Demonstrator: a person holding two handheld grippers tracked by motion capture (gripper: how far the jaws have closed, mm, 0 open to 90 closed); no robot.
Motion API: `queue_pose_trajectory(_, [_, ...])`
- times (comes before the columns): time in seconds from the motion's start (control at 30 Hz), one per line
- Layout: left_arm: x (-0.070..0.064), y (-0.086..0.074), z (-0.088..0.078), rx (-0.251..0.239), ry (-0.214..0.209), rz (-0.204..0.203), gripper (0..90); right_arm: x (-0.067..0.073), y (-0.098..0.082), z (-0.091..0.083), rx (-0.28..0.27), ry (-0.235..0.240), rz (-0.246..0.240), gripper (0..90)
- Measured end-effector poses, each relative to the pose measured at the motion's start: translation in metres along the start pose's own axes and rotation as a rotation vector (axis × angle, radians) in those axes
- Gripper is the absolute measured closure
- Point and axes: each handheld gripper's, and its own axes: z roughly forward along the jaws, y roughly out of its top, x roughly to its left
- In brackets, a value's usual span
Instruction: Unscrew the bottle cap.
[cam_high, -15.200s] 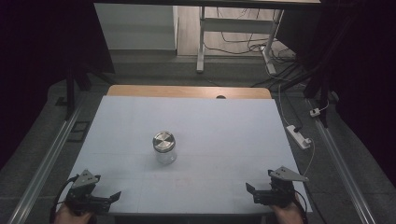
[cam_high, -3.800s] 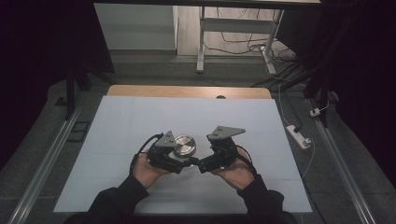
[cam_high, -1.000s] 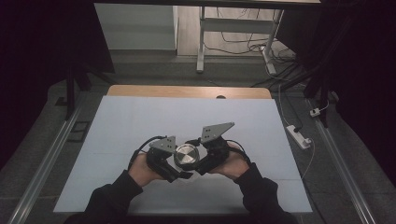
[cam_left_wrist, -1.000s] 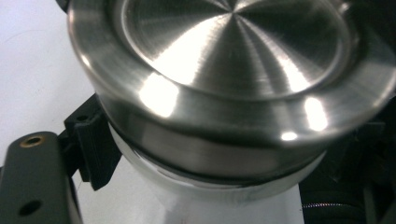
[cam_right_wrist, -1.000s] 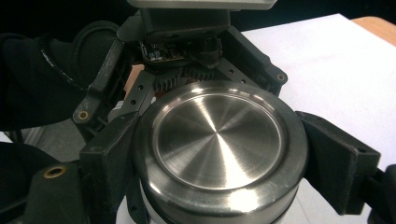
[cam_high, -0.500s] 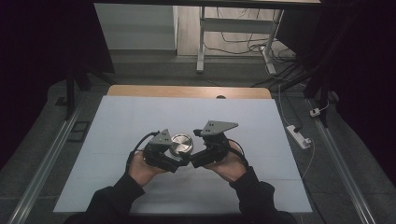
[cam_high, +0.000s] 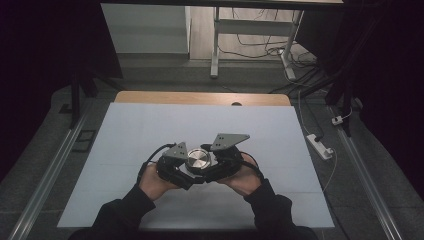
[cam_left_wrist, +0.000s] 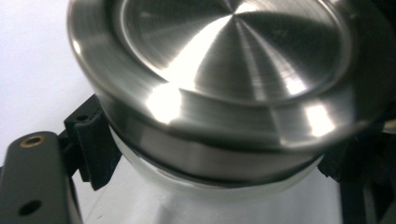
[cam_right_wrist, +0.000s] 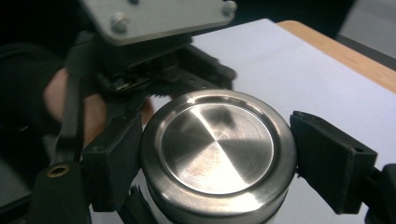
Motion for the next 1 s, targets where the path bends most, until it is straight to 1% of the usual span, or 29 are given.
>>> queue_pose_trajectory(0.03, [0.0, 0.0, 0.0, 0.0, 0.0, 0.0, 15.7, -0.001, 0.0, -0.001, -0.002, 0.025, -0.011, 19.3])
queue_pose_trajectory(0.07, [0.0, 0.0, -0.001, -0.002, -0.025, 0.009, 15.7, -0.001, 0.0, -0.001, -0.002, 0.025, -0.011, 19.3])
queue_pose_trajectory(0.1, [0.0, 0.001, -0.002, -0.008, -0.067, 0.031, 15.7, -0.004, 0.0, -0.005, -0.006, 0.084, -0.018, 19.4])
queue_pose_trajectory(0.13, [0.0, 0.001, -0.002, -0.008, -0.067, 0.031, 15.7, -0.004, 0.0, -0.005, -0.006, 0.084, -0.018, 19.4])
queue_pose_trajectory(0.17, [-0.001, 0.001, -0.003, -0.01, -0.088, 0.04, 15.7, -0.006, 0.0, -0.008, -0.015, 0.138, -0.029, 19.4])
queue_pose_trajectory(0.2, [-0.001, 0.002, -0.003, -0.012, -0.11, 0.05, 15.7, -0.006, 0.0, -0.008, -0.015, 0.138, -0.029, 19.4])
queue_pose_trajectory(0.23, [-0.002, 0.002, -0.003, -0.015, -0.129, 0.063, 15.7, -0.008, -0.001, -0.01, -0.02, 0.194, -0.047, 19.4])
queue_pose_trajectory(0.27, [-0.003, 0.002, -0.003, -0.016, -0.147, 0.075, 15.6, -0.008, -0.001, -0.012, -0.019, 0.217, -0.049, 19.3])
queue_pose_trajectory(0.3, [-0.003, 0.001, -0.003, -0.019, -0.16, 0.081, 15.6, -0.008, -0.001, -0.012, -0.019, 0.217, -0.049, 19.3])
queue_pose_trajectory(0.33, [-0.003, 0.001, -0.002, -0.018, -0.16, 0.084, 15.7, -0.009, -0.002, -0.012, -0.019, 0.235, -0.053, 19.3])
queue_pose_trajectory(0.37, [-0.004, 0.001, -0.001, -0.016, -0.151, 0.083, 15.7, -0.009, -0.002, -0.012, -0.017, 0.239, -0.058, 19.2])
queue_pose_trajectory(0.43, [-0.003, 0.001, 0.0, -0.009, -0.115, 0.071, 15.7, -0.01, -0.002, -0.011, -0.007, 0.223, -0.053, 18.3])
queue_pose_trajectory(0.47, [-0.002, 0.0, 0.001, -0.008, -0.092, 0.059, 15.7, -0.01, -0.001, -0.012, -0.019, 0.196, -0.035, 13.2])
queue_pose_trajectory(0.5, [-0.002, 0.0, 0.0, -0.001, -0.06, 0.054, 15.7, -0.01, -0.001, -0.012, -0.019, 0.196, -0.035, 13.2])
queue_pose_trajectory(0.53, [-0.001, 0.0, 0.0, 0.004, -0.028, 0.046, 15.7, -0.011, 0.0, -0.012, -0.027, 0.184, -0.021, 11.8])
queue_pose_trajectory(0.57, [0.0, -0.001, 0.0, 0.004, 0.006, 0.027, 15.7, -0.01, 0.001, -0.013, -0.027, 0.159, -0.017, 10.2])
queue_pose_trajectory(0.6, [0.0, -0.001, 0.0, 0.007, 0.031, 0.02, 15.7, -0.009, 0.003, -0.014, -0.026, 0.12, -0.02, 9.4])
queue_pose_trajectory(0.63, [0.0, -0.001, 0.0, 0.011, 0.061, 0.012, 15.7, -0.007, 0.005, -0.015, -0.029, 0.069, -0.015, 9.1])
queue_pose_trajectory(0.67, [0.0, 0.0, 0.0, 0.015, 0.112, -0.004, 15.7, -0.006, 0.005, -0.015, -0.031, 0.038, -0.01, 9.3])
queue_pose_trajectory(0.7, [0.0, 0.0, 0.0, 0.015, 0.112, -0.004, 15.7, -0.004, 0.006, -0.014, -0.022, -0.003, 0.0, 9.3])
queue_pose_trajectory(0.73, [0.0, 0.0, 0.001, 0.018, 0.15, -0.02, 15.7, -0.003, 0.006, -0.013, -0.017, -0.033, 0.01, 9.3])
queue_pose_trajectory(0.77, [0.0, 0.0, 0.001, 0.018, 0.15, -0.02, 15.7, -0.001, 0.006, -0.011, -0.023, -0.05, 0.014, 9.4])
queue_pose_trajectory(0.8, [-0.001, 0.0, 0.002, 0.014, 0.162, -0.029, 15.7, -0.001, 0.006, -0.011, -0.023, -0.05, 0.014, 9.4])
queue_pose_trajectory(0.83, [-0.001, 0.0, 0.002, 0.017, 0.174, -0.032, 15.7, 0.001, 0.006, -0.009, -0.017, -0.068, 0.024, 9.4])
queue_pose_trajectory(0.87, [-0.002, 0.0, 0.003, 0.022, 0.177, -0.034, 15.7, 0.002, 0.006, -0.007, -0.017, -0.074, 0.03, 9.4])
queue_pose_trajectory(0.9, [-0.002, 0.0, 0.003, 0.024, 0.183, -0.035, 15.7, 0.004, 0.005, -0.002, -0.011, -0.096, 0.034, 9.5])
queue_pose_trajectory(0.93, [-0.003, 0.001, 0.004, 0.024, 0.185, -0.035, 15.7, 0.005, 0.004, 0.0, -0.005, -0.107, 0.033, 9.5])
queue_pose_trajectory(1.0, [-0.003, 0.001, 0.004, 0.02, 0.178, -0.038, 15.7, 0.006, 0.003, 0.002, -0.001, -0.115, 0.034, 9.8])
